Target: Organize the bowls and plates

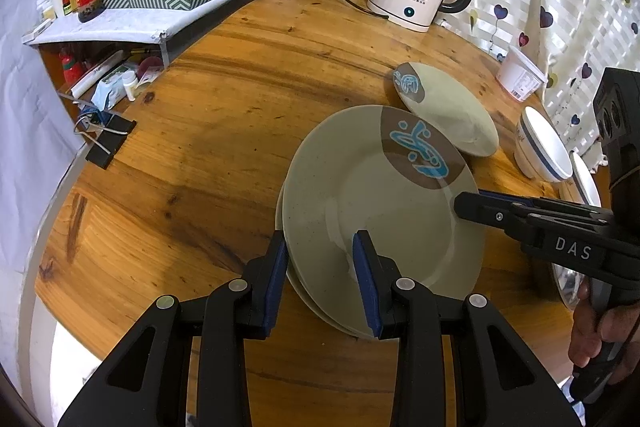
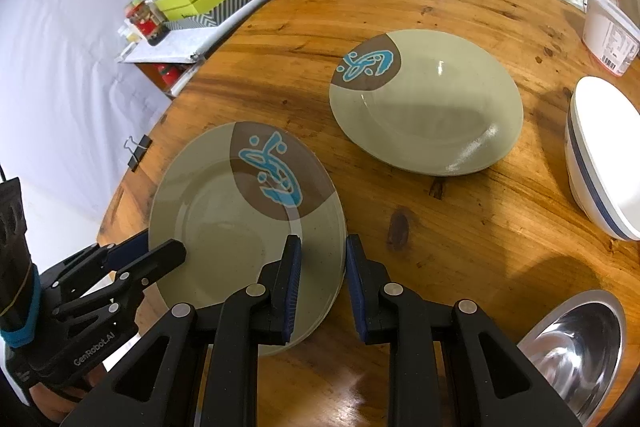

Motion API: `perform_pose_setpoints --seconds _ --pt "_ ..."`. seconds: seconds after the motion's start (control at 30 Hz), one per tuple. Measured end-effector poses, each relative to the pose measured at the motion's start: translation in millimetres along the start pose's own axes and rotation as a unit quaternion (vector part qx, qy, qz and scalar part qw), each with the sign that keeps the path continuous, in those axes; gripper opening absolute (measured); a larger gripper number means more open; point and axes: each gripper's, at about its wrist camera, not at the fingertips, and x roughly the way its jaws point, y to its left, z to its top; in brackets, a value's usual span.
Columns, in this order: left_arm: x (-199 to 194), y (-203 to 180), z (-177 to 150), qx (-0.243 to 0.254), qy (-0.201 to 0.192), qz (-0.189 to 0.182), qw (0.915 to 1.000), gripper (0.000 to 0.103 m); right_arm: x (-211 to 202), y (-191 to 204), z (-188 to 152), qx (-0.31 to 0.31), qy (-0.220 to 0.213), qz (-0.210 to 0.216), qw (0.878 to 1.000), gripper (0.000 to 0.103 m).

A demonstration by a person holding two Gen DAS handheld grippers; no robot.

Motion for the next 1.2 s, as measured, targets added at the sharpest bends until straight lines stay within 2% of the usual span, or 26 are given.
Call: perform_pose_setpoints --seconds 0.97,1.1,1.2 --pt "1.3 5.0 -0.3 -0.002 -0.007 0.007 0.9999 0.035 1.8 -4.5 -2.3 0.0 -0.018 0.004 1.0 0.024" --pt "-0.2 7.9 -0.3 -0.005 -0.014 -0.002 0.9999 0.035 -3.8 -10.1 -2.7 0.006 -0.03 0.002 1.0 0.031" --pt "-1.0 8.7 0.3 -0.005 -0.018 -0.005 0.9998 0.035 -8.5 -15.4 -4.7 0.014 -0.038 0.008 0.999 0.033"
